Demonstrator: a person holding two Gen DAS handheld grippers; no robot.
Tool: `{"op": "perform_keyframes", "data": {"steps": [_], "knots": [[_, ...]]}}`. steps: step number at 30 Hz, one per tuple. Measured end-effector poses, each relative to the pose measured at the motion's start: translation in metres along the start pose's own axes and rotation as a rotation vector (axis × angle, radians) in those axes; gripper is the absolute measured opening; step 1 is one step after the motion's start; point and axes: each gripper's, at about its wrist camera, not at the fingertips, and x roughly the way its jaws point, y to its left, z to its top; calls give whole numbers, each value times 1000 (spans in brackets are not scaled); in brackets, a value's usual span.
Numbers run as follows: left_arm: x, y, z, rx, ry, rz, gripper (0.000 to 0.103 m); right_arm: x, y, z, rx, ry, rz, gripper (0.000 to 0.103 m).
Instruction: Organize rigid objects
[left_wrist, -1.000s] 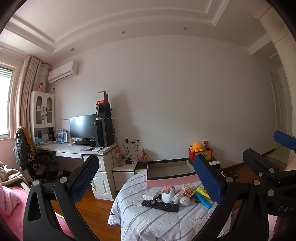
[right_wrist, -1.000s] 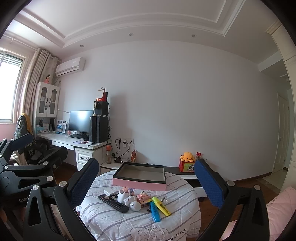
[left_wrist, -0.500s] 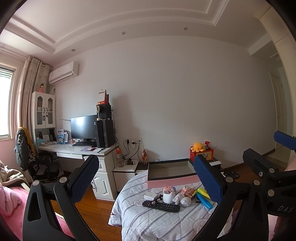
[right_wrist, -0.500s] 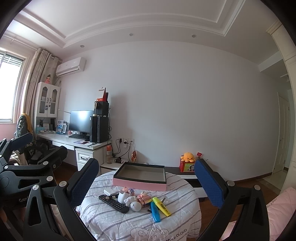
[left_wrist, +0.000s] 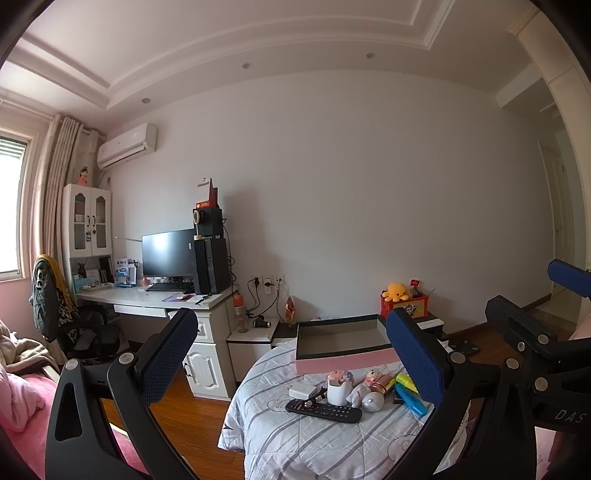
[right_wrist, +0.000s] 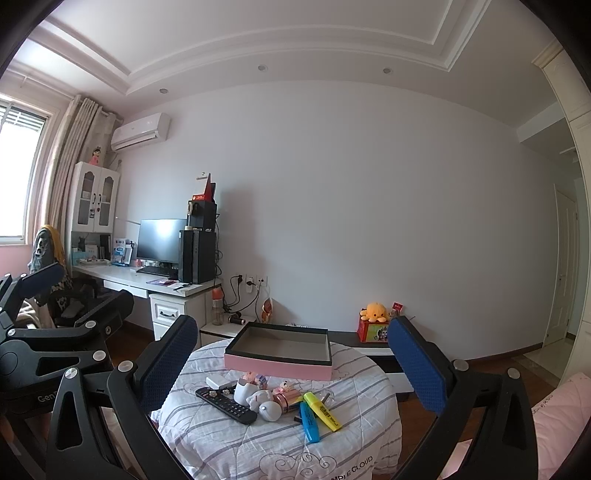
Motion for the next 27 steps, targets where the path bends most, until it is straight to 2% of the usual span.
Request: {"op": "perform_keyframes", "data": {"steps": [9, 21, 24, 27], "knots": [[6, 1, -1, 2, 16, -6, 103, 11, -2, -3, 9, 18, -11, 103], [64, -16, -24, 12, 105, -23, 103, 56, -9, -26, 8, 103, -27, 103], [85, -20, -35, 18, 146, -30, 103, 73, -12, -37, 11, 133, -22, 103], [114, -25, -56, 20, 221, -48, 103, 96, -13, -55, 9, 196, -21, 103]]}}
